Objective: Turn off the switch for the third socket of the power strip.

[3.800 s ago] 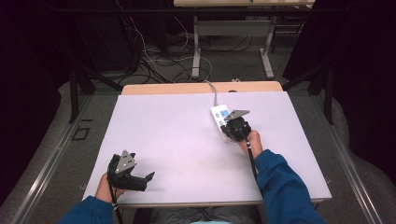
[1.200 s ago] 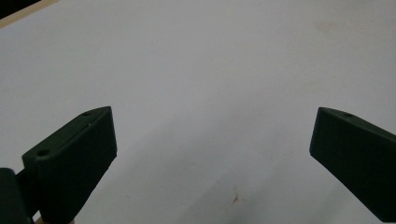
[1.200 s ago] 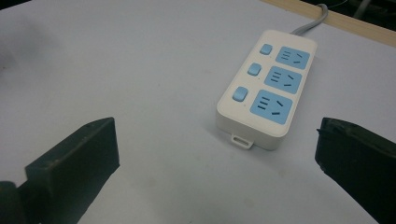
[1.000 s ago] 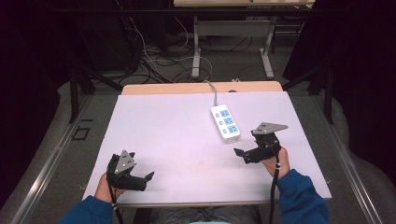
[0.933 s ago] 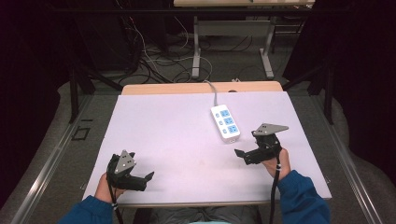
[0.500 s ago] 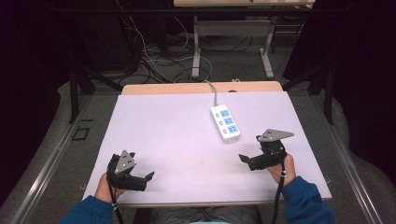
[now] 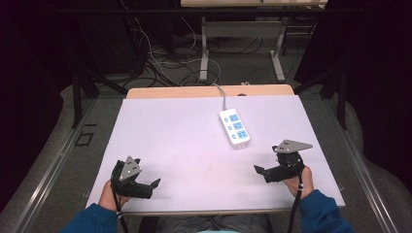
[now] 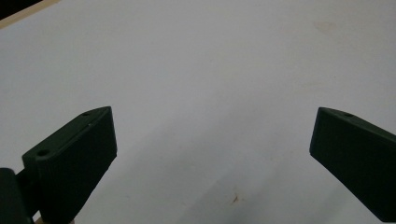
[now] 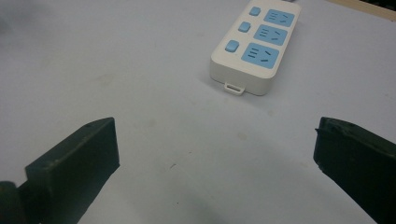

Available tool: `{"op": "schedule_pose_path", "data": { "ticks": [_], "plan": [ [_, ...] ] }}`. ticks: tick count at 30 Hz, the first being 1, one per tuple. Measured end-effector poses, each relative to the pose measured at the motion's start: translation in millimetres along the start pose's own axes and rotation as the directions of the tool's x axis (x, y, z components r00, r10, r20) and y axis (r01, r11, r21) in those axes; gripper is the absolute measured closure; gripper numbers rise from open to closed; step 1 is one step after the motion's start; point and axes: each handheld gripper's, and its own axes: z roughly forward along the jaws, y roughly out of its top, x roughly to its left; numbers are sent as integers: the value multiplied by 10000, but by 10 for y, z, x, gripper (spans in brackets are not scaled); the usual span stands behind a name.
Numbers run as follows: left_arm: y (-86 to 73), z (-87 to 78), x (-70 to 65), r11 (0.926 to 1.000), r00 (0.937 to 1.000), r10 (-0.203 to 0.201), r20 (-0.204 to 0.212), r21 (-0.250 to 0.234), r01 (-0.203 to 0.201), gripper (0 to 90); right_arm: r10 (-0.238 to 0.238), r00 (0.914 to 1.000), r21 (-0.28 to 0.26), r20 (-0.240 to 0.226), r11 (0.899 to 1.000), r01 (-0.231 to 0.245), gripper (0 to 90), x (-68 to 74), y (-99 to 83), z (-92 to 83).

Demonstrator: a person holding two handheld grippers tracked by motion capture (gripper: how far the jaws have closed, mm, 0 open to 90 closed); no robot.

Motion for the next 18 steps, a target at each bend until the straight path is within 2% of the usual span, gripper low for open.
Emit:
{"op": "schedule_pose_path", "data": {
  "ticks": [5,6,18],
  "plan": [
    [1,-2,0,10000,10000,8,11,26,-8,5,44,9999,-12,111,10000,-44,0,9,-59,-26],
    [0,0,0,10000,10000,5,4,10,-5,5,49,10000,158,4,9999,-49,0,13,-67,-37],
    [-3,1,0,10000,10000,-83,19,-5,83,5,54,9995,33,297,10000,-55,0,55,-227,-132]
  ]
}}
